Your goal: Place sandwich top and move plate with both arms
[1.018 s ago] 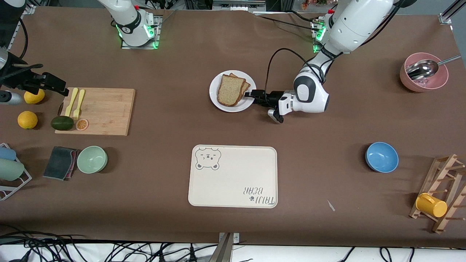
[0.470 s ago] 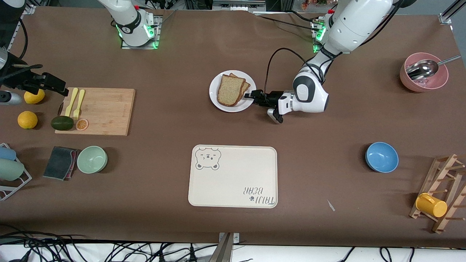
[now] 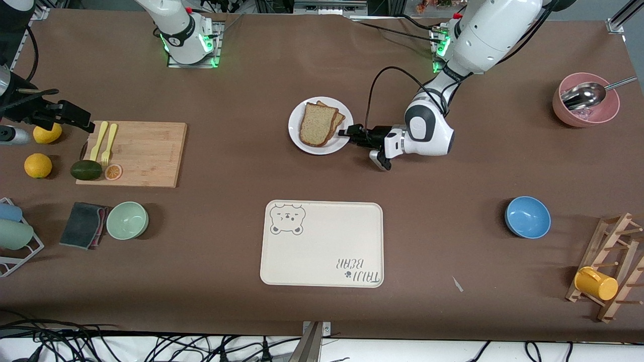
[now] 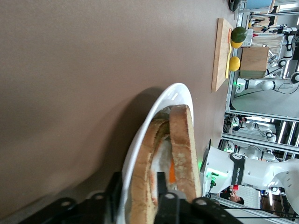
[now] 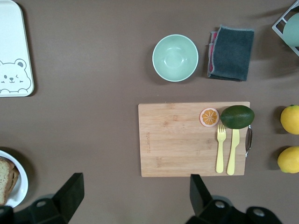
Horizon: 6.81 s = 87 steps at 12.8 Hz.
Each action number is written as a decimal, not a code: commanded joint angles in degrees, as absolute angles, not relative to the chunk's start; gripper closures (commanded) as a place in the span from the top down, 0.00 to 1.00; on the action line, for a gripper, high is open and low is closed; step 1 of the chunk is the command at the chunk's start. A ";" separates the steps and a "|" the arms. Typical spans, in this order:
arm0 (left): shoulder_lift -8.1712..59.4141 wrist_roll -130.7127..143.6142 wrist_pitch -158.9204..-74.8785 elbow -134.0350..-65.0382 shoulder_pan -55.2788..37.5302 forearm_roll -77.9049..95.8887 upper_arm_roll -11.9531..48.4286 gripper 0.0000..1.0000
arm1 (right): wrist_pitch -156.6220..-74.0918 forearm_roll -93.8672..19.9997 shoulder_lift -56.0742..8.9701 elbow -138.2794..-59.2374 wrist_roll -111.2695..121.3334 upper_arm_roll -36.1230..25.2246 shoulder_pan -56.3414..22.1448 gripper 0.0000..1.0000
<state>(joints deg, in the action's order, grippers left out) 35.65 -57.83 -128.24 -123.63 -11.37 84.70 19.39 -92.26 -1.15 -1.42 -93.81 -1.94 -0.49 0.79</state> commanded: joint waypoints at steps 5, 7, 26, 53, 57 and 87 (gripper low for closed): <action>35.86 -59.94 -129.80 -123.40 -12.30 87.45 19.25 0.14 | -91.93 -2.20 -0.97 -94.22 -1.32 -0.62 1.14 1.00; 36.03 -60.82 -130.60 -123.31 -12.57 87.45 19.25 0.09 | -91.93 -2.20 -0.97 -94.22 -1.32 -0.62 1.14 1.00; 30.59 -61.87 -124.10 -120.25 -5.45 86.57 19.16 0.00 | -91.85 -2.29 -0.97 -94.39 -1.32 -0.97 1.14 1.00; 61.78 -32.43 -132.63 -68.82 -19.51 84.11 1.32 0.00 | -91.58 -1.76 -0.88 -93.96 -1.41 -0.97 1.14 1.00; 62.31 -35.41 -132.63 -68.73 -19.42 86.55 1.50 0.00 | -91.05 -1.41 -0.44 -94.13 -1.32 -0.97 1.14 1.00; 21.29 -0.52 -104.54 -93.96 -12.59 5.02 -2.02 1.00 | -95.01 -0.53 -0.62 -94.22 -1.32 -1.67 0.79 1.00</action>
<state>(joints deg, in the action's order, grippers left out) 25.94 -1.37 -109.48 -91.80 -15.13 9.08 -2.22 -94.91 -1.00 -1.20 -93.82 -1.87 -1.75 0.75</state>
